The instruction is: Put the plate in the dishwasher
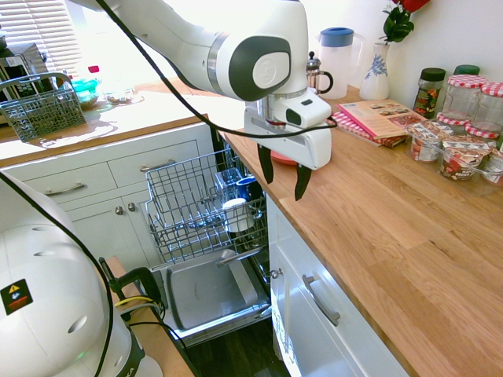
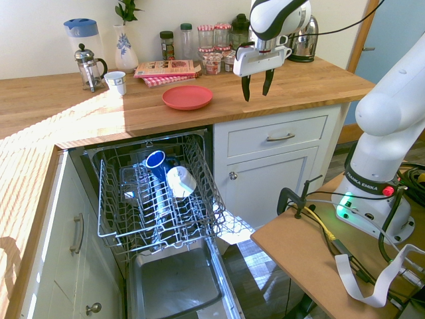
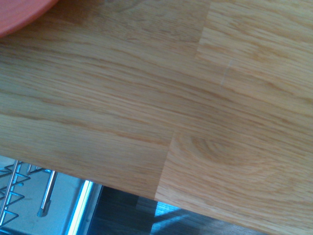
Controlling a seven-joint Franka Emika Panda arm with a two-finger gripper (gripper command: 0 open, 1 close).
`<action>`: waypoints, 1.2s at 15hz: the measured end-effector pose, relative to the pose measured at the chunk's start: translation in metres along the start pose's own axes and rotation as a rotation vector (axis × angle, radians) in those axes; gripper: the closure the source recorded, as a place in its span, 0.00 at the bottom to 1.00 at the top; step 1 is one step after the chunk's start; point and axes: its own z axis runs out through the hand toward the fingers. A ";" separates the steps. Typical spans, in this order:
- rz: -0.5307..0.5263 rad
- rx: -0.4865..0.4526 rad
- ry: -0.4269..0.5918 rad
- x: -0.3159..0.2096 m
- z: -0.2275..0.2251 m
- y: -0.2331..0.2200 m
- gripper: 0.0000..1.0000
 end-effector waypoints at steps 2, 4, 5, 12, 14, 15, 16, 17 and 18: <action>0.004 0.005 -0.005 -0.001 0.000 -0.001 0.00; 0.004 0.033 -0.007 -0.002 -0.009 -0.011 0.00; -0.001 0.051 -0.002 -0.003 -0.017 -0.020 0.00; -0.016 0.142 -0.066 0.053 -0.014 -0.109 0.00; -0.021 0.167 -0.092 0.075 0.003 -0.131 0.00; -0.021 0.179 -0.100 0.083 0.010 -0.141 0.00; -0.024 0.189 -0.105 0.089 0.014 -0.150 0.00; -0.030 0.201 -0.113 0.094 0.017 -0.158 0.00; -0.037 0.210 -0.120 0.098 0.021 -0.166 1.00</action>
